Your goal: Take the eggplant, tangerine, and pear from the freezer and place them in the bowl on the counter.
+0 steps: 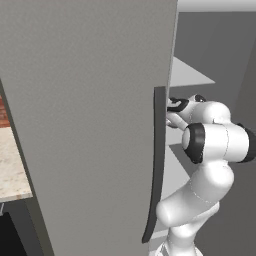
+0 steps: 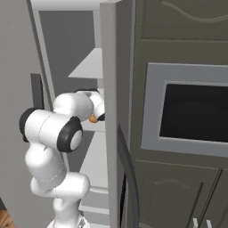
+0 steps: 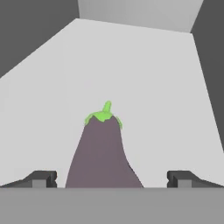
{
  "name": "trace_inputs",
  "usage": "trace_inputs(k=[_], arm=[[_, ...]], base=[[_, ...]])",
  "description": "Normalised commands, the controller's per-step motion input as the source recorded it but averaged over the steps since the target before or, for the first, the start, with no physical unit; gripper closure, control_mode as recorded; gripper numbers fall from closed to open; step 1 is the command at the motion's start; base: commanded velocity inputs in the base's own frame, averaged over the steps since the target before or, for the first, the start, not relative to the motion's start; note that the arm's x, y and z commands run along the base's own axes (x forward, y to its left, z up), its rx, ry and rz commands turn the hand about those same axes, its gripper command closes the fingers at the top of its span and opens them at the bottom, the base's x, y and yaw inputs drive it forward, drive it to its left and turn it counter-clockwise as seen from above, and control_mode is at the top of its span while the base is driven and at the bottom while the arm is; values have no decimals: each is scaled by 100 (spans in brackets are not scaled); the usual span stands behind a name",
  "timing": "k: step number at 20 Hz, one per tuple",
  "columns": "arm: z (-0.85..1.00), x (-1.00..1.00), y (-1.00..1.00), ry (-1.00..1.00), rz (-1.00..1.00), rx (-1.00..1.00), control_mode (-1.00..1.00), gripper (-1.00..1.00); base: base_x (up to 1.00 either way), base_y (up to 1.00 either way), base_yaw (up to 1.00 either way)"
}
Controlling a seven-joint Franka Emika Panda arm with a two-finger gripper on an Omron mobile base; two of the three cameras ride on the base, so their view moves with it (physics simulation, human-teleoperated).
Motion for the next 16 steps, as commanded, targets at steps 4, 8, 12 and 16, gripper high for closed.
trace_inputs(k=[4,8,12,16], arm=[[-43,11,-1,3,5,0,-100,100],[-54,0,0,2,5,-3,-100,100],[-53,0,0,1,5,-3,-100,100],[-36,-1,0,0,3,-1,-100,100]], base=[[0,0,0],[0,0,0],[0,0,0],[0,0,0]])
